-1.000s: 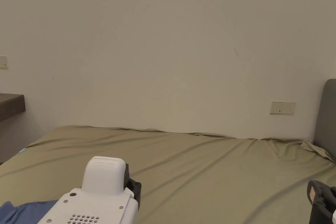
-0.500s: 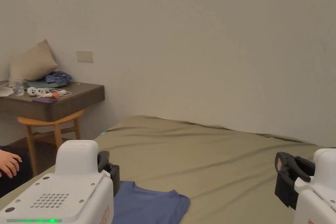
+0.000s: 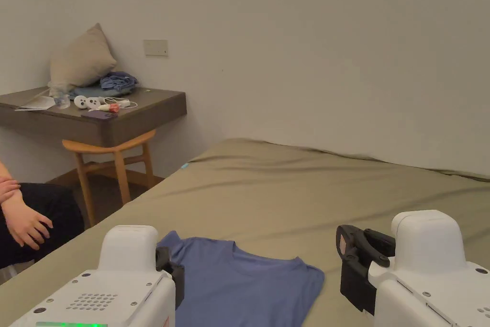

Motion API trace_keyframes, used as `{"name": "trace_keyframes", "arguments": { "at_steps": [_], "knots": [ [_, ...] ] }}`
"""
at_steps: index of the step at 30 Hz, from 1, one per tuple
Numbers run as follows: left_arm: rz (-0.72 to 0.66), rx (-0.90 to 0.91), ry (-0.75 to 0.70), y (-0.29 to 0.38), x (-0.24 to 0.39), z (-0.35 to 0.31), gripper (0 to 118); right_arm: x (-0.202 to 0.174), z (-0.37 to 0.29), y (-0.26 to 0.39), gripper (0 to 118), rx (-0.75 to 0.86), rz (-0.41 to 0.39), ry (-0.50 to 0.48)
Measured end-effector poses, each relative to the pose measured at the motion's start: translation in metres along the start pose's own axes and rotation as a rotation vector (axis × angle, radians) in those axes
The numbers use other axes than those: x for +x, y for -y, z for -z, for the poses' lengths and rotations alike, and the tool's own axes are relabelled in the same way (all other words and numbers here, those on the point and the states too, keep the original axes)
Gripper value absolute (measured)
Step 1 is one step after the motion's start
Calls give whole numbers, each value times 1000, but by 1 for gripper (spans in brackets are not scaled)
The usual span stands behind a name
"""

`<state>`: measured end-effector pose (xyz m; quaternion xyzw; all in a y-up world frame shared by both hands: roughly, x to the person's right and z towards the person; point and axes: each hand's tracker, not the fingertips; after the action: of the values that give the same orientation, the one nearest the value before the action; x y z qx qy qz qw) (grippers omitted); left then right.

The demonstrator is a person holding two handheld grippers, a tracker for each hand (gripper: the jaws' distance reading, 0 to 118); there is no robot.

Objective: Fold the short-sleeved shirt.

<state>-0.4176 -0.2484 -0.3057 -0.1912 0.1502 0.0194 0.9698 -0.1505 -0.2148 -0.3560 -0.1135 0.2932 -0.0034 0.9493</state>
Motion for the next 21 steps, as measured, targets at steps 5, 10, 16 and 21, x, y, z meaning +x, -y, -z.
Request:
{"name": "trace_keyframes", "arguments": {
  "at_steps": [5,10,16,21],
  "knots": [
    [6,-256,216,16,32,111,0,29,32,28,2,-88,17,42],
    [-39,-525,346,42,64,232,0,51,61,53,2,-169,15,69],
    [42,-608,270,69,90,324,0,72,87,66,2,-202,16,99],
    [91,-695,270,88,109,376,6,78,99,70,2,-213,18,91]
  ]
}}
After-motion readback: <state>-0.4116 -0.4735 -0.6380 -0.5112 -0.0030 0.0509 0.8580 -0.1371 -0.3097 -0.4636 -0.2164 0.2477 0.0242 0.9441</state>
